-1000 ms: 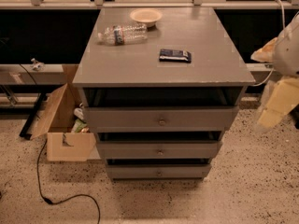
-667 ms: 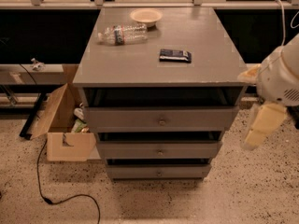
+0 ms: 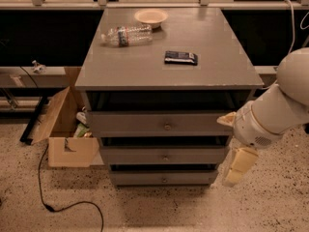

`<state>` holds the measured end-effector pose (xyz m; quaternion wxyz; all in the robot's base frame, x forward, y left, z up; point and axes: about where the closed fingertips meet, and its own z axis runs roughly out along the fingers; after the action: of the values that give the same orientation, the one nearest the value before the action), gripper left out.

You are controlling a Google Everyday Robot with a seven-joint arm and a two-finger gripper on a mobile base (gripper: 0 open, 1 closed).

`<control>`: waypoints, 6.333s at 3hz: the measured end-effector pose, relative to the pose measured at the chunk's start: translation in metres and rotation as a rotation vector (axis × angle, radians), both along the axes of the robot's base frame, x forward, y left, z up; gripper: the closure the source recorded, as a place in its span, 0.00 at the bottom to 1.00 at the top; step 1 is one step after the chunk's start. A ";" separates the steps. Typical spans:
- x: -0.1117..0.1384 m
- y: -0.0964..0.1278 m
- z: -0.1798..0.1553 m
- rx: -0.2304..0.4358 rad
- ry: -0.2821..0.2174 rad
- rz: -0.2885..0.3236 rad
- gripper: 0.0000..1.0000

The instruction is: Open middle drawer

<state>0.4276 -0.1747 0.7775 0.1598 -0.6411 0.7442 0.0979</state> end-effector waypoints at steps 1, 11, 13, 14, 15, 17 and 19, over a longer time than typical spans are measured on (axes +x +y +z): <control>0.001 0.001 -0.008 0.000 0.005 0.010 0.00; 0.139 -0.033 -0.321 0.089 -0.181 0.108 0.00; 0.181 -0.033 -0.351 0.042 -0.211 0.103 0.00; 0.197 -0.035 -0.367 0.032 -0.207 0.092 0.00; 0.206 -0.035 -0.385 0.050 -0.191 0.086 0.02; 0.181 -0.027 -0.369 0.074 -0.198 0.097 0.47; 0.156 -0.014 -0.345 0.107 -0.196 0.141 0.99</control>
Offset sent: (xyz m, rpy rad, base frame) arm 0.0140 0.0150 -0.1090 -0.0007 0.0730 0.1323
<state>0.5831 -0.1889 0.4322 0.2585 -0.6888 0.6720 0.0852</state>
